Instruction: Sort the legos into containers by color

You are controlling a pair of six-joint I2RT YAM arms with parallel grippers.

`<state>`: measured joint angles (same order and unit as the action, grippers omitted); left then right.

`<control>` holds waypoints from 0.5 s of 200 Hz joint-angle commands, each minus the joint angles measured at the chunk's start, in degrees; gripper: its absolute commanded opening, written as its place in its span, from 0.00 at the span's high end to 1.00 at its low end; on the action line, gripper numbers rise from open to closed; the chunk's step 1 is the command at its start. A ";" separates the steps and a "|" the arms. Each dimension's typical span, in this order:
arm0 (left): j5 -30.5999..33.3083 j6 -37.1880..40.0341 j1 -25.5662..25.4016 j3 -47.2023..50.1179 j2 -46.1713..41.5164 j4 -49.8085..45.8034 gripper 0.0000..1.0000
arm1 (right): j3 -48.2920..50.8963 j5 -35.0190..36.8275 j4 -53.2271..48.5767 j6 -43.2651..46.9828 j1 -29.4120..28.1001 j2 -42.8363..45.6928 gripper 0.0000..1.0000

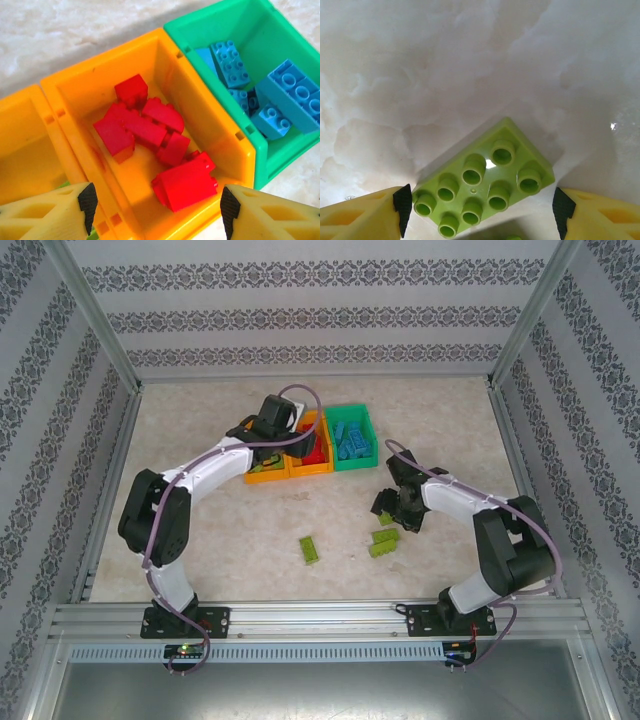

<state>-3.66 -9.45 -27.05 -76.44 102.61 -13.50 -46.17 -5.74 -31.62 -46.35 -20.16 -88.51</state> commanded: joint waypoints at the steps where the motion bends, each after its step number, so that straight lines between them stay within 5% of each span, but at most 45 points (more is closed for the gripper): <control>1: -0.82 -1.35 -0.39 3.03 -3.38 2.62 0.32 | -2.04 -2.68 10.23 0.47 -1.63 -3.74 0.23; 100: -1.14 -1.81 -0.46 12.12 -11.03 4.09 0.32 | -7.75 -0.96 7.81 1.46 -2.60 -8.09 0.29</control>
<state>-4.34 -10.61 -27.05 -65.73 94.04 -11.25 -51.48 -4.49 -35.92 -46.33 -21.19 -93.49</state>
